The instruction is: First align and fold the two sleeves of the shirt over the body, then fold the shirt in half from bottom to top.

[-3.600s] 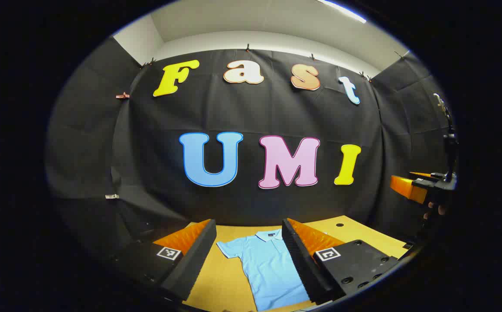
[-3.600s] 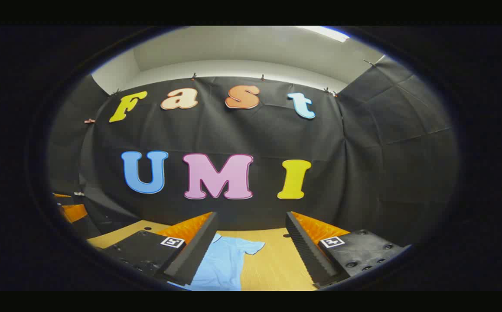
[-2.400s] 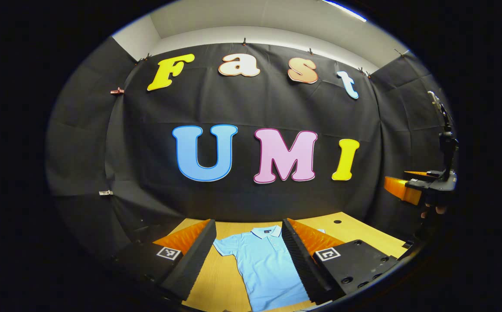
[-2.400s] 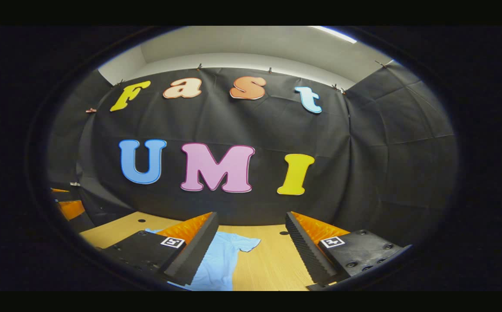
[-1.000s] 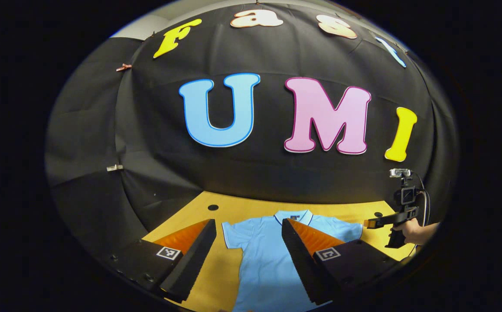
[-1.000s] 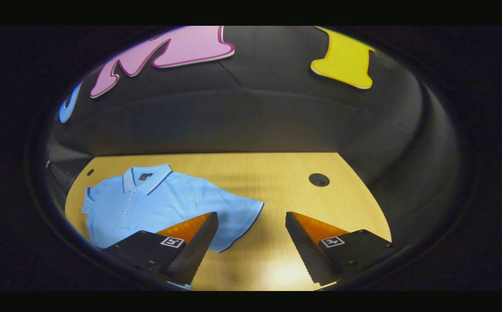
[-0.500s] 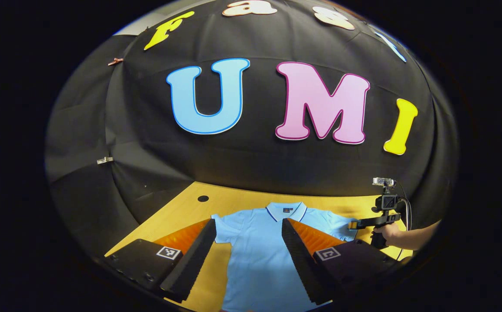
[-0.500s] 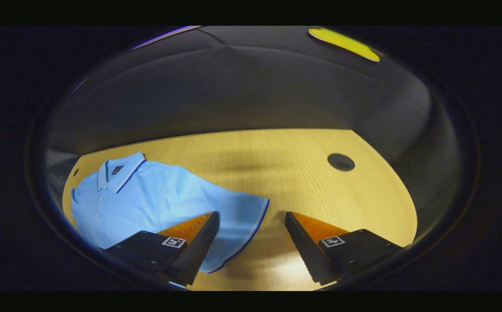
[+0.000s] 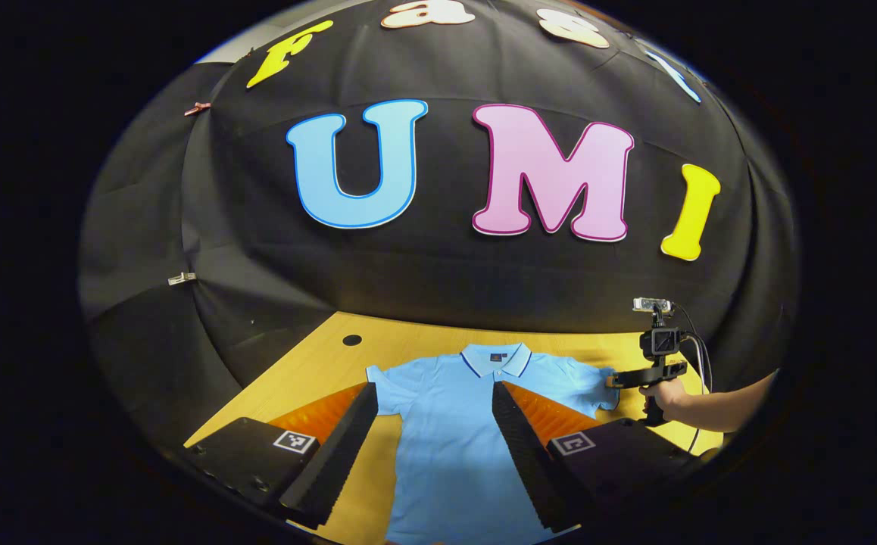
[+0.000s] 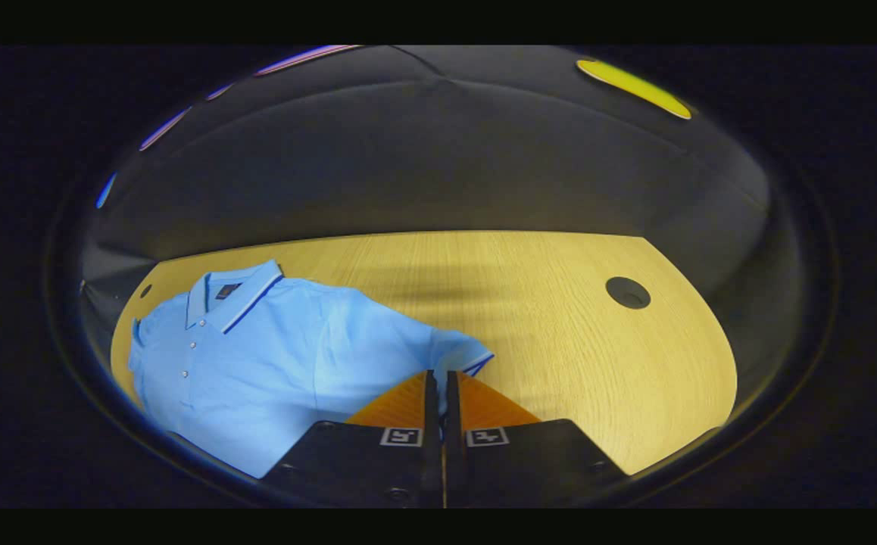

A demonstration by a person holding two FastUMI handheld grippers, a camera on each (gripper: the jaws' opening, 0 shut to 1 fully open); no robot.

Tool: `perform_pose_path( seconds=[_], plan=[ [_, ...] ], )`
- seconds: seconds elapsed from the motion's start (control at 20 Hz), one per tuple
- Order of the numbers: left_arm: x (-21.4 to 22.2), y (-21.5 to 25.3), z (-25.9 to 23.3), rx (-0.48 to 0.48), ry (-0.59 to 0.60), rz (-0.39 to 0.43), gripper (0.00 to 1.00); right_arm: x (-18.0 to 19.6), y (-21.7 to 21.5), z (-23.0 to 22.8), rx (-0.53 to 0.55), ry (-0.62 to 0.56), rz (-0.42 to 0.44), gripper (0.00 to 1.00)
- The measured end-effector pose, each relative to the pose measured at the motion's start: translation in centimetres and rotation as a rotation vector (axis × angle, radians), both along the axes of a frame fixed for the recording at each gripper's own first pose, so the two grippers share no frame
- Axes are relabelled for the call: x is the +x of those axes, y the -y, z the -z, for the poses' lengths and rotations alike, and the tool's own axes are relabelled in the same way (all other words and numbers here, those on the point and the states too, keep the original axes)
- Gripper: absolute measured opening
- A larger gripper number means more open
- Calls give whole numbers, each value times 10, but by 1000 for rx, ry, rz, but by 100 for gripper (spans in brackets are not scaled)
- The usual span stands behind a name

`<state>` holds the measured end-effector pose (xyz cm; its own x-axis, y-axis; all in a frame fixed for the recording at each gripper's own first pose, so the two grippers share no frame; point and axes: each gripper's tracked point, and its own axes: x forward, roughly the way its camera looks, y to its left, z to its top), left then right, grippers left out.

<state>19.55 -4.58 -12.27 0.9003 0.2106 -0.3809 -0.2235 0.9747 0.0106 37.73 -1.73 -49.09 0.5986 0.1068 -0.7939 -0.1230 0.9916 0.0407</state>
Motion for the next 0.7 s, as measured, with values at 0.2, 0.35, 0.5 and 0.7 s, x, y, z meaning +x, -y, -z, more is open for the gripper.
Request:
perform_pose_path(
  seconds=[0.2, 0.35, 0.5, 0.7],
  plan=[
    [-11, -10, 2, -11, 1, -24, 97, 6, -4, -21, -29, 51, -23, 6],
    [-19, -16, 7, -13, -5, -31, 97, 13, -18, -47, -84, 115, -87, 6],
    [-25, -17, 21, -3, -16, -18, 97, 16, -49, -71, -100, 170, -153, 5],
    [-40, -12, 37, -23, -38, 9, 97, 3, -108, -87, -99, 199, -247, 6]
  ],
)
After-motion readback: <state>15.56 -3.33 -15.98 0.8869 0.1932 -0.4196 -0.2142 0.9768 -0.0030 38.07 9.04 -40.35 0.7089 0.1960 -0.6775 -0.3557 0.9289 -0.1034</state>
